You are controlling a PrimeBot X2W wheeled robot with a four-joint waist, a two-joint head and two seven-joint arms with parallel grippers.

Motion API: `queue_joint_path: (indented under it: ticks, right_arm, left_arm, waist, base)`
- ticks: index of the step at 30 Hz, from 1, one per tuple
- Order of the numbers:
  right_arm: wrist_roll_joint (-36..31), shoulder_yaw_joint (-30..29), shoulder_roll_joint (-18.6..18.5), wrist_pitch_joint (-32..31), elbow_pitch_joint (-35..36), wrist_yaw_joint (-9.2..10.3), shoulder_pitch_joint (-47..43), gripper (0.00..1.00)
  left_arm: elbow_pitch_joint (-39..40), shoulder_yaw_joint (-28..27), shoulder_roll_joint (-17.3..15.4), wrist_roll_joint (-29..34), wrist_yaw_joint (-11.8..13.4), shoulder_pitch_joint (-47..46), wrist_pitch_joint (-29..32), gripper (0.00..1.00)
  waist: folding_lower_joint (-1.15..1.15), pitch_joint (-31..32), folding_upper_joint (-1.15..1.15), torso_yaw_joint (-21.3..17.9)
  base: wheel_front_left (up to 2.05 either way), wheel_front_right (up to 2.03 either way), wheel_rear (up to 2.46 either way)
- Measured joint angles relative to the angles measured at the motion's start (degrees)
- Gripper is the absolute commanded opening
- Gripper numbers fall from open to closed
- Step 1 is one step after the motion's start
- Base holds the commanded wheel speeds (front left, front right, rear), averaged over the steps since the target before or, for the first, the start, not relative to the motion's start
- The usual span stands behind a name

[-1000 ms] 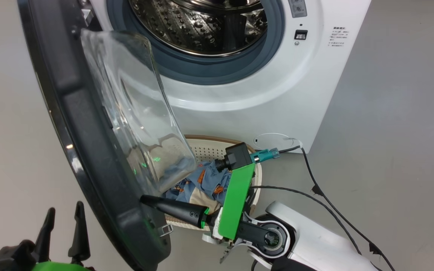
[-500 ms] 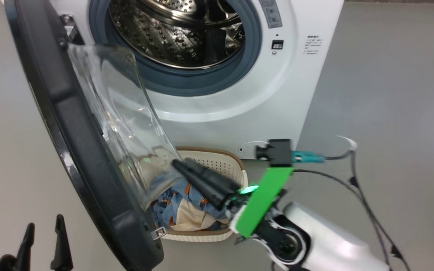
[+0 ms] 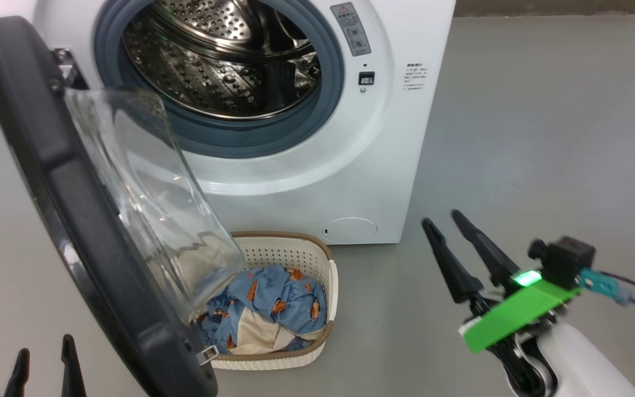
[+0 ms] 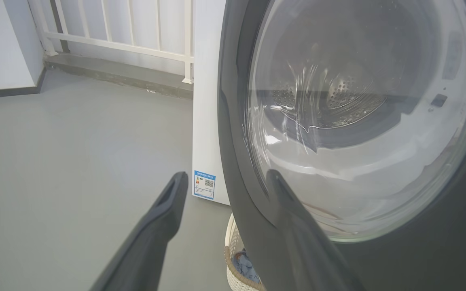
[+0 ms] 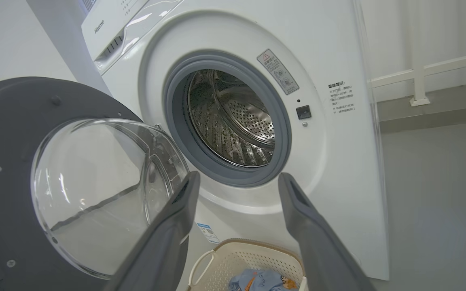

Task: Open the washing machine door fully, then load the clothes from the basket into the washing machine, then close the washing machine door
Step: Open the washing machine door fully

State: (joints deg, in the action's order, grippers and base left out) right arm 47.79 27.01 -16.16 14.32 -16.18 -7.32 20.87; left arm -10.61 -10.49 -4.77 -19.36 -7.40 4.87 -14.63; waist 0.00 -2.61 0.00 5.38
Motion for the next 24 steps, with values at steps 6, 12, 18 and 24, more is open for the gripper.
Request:
queue_joint_path:
  ticks: [6,12,18,24]
  right_arm:
    - [-14.6,-12.5,4.3,0.0,3.9,-0.01,-9.4,1.00]
    - [-24.9,-21.6,7.7,0.0,8.0,-0.01,-15.2,1.00]
    - [-31.1,-27.6,10.7,0.0,10.4,-0.01,-19.7,1.00]
    - [-34.9,-29.9,11.8,0.0,10.4,-0.01,-21.5,1.00]
  left_arm:
    - [0.1,-0.1,-0.2,0.0,0.0,0.2,0.0,1.00]
    - [0.1,-0.1,-0.5,0.0,0.0,0.2,0.0,1.00]
    - [0.1,-0.2,-0.6,0.0,0.0,1.1,0.0,1.00]
    - [0.2,-0.3,-0.6,0.4,0.0,1.1,0.0,1.00]
  waist:
    - [0.00,-0.2,0.00,-1.0]
    - [0.00,-0.1,0.00,-0.7]
    - [0.00,0.2,0.00,-0.5]
    - [0.00,0.4,0.00,-1.2]
  base:
    - [0.00,0.00,0.00]
    - [0.00,0.00,0.00]
    - [0.00,0.00,0.00]
    - [0.00,0.00,0.00]
